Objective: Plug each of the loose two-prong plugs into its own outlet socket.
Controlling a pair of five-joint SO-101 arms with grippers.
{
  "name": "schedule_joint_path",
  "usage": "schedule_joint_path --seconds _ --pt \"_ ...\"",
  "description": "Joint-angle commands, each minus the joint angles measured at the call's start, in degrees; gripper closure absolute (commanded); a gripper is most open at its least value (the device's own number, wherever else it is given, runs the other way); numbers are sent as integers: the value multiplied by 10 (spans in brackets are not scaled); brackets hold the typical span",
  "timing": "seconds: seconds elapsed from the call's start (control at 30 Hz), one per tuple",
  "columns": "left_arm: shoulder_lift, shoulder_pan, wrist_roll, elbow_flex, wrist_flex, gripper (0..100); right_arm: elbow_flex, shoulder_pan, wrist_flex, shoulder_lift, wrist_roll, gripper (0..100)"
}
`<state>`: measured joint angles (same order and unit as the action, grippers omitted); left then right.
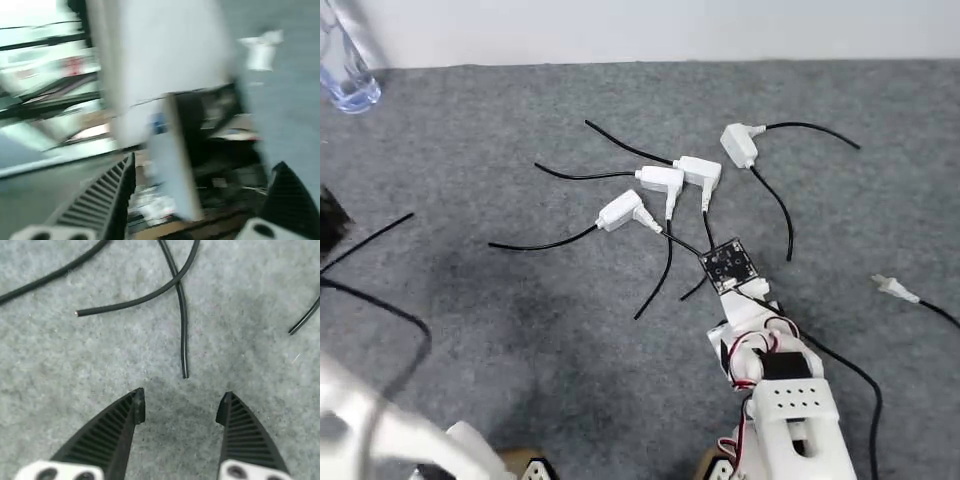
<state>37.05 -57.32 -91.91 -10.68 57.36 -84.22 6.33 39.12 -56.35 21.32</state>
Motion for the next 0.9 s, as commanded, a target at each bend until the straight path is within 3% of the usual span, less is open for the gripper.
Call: schedule_joint_path --seconds 0.0,0.13,0.37,0.87 --pt "-236 25 -2 354 293 611 6 3 -11 -8 6 779" --pt "-405 28 40 531 357 611 6 3 -11 -8 6 779" --pt "-630 28 49 722 408 611 6 3 -12 -8 6 778" --pt "-908 25 49 847 410 611 4 3 -22 -8 6 776"
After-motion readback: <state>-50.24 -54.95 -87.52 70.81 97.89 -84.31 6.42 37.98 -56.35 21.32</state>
